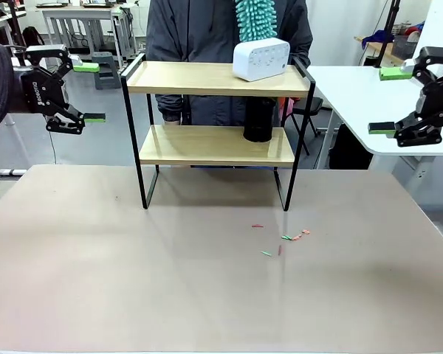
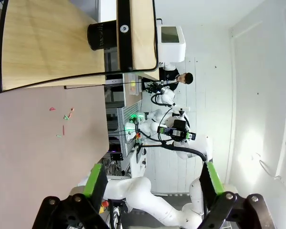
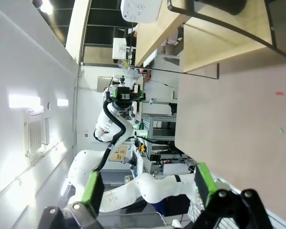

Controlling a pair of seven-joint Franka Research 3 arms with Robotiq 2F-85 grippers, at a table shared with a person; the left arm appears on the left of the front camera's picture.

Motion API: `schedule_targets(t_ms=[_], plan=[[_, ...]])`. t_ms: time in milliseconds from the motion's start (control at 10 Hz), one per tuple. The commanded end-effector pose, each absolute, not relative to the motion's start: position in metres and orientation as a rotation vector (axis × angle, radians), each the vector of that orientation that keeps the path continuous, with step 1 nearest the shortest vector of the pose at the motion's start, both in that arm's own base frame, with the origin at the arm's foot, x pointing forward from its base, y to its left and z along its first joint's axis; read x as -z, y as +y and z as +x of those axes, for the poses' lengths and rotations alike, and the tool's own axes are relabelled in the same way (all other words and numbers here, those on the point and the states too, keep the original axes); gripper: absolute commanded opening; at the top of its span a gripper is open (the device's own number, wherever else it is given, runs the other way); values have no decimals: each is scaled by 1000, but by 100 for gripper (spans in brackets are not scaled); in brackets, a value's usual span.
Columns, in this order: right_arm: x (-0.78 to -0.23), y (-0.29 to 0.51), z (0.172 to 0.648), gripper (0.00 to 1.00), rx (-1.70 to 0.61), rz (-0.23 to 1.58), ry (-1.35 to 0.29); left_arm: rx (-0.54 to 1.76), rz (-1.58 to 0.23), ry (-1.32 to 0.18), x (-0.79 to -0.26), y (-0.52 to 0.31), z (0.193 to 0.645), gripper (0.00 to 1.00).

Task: Clean the shelf.
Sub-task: Hand the Duster back to the human.

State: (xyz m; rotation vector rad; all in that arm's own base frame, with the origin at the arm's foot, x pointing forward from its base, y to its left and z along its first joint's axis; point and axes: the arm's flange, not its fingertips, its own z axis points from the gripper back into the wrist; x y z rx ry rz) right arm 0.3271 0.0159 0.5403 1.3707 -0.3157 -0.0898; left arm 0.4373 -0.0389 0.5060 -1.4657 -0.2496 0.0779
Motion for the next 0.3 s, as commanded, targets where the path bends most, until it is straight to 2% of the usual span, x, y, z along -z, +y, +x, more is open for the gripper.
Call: schedule_targets(t_ms=[0,200], plan=[[-540,15,326,100,84,1374,-312,-84,-1488,-254,-508,-40,435,100],[-540,15,326,100,84,1374,-312,-84,-1488,-254,-508,-40,435,100]])
